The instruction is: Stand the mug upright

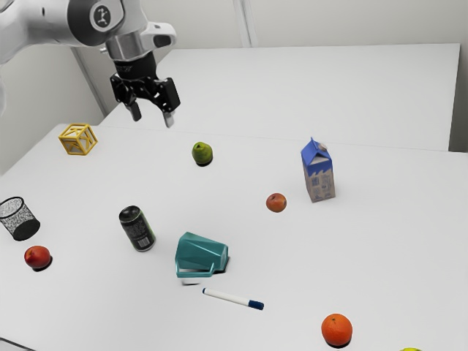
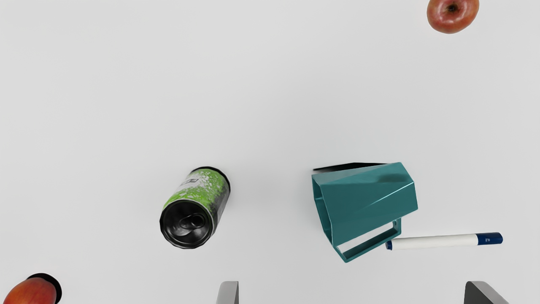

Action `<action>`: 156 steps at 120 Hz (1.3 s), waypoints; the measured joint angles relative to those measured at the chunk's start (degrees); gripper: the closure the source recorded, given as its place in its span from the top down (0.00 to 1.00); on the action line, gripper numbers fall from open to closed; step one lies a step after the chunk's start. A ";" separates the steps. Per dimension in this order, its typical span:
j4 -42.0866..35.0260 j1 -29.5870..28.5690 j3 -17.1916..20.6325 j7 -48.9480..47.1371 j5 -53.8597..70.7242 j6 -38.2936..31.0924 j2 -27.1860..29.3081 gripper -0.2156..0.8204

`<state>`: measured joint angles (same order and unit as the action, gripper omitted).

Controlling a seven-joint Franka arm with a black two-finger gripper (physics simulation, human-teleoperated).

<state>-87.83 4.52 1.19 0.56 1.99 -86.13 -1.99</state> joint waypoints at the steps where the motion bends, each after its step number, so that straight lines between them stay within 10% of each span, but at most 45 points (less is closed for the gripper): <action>1: 0.00 0.01 -0.01 0.00 0.00 0.00 -0.01 0.77; 156: -34.51 -1.09 -1.23 0.39 -14.79 -16.68 17.55 0.77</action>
<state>-122.35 3.42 -0.04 0.96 -12.80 -102.81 15.56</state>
